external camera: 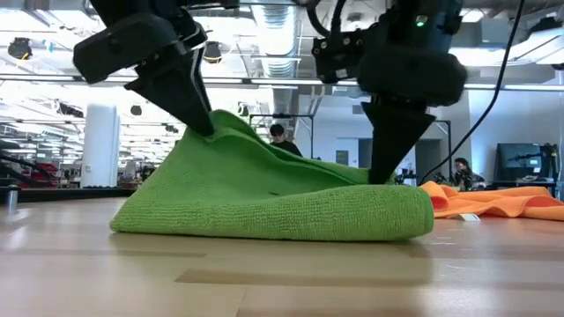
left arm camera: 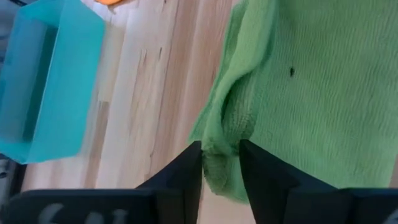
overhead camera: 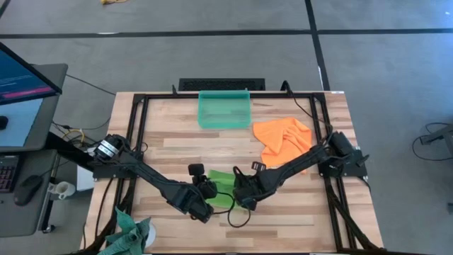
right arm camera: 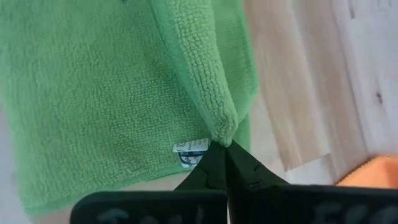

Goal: Roll microfiber towels into tight, uniform cylinder then place into a basket
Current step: Fold the green towel

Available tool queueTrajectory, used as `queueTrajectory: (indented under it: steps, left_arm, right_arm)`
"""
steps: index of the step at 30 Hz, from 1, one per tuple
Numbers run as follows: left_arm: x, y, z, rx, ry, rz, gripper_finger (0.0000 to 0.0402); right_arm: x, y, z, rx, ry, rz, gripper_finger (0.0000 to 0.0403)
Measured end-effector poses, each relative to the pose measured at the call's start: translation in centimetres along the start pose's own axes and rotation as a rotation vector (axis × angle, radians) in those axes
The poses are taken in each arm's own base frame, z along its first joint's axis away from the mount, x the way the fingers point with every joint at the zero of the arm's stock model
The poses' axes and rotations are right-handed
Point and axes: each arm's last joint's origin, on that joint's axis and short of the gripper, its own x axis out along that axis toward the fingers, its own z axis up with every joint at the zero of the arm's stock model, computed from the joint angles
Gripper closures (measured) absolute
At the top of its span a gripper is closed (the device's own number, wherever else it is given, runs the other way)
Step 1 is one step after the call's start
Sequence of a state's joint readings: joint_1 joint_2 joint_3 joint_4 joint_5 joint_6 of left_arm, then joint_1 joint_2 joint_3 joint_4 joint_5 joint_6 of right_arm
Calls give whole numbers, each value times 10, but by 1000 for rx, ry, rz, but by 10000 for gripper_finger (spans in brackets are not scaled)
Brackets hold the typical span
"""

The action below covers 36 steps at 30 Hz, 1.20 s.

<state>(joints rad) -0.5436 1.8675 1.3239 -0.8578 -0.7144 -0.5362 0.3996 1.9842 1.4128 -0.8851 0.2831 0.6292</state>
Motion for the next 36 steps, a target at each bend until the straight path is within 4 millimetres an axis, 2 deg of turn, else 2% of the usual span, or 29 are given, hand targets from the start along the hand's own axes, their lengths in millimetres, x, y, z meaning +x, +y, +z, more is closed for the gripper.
queueTrajectory:
  steps: [7, 15, 29, 36]
  left_arm:
    - [-1, 6, -8, 26, 67, 55, 292]
    - [-2, 5, -10, 12, 58, 66, 291]
    - [-2, -4, -2, 13, 25, -56, 291]
    - [-2, -4, -2, 13, 25, -56, 291]
  right_arm:
    - [2, -5, 4, 17, -1, -4, 386]
    - [2, -4, 3, 41, 6, 9, 391]
    - [-1, -2, 2, 15, -84, -107, 250]
    - [-7, -7, -5, 2, 3, -106, 220]
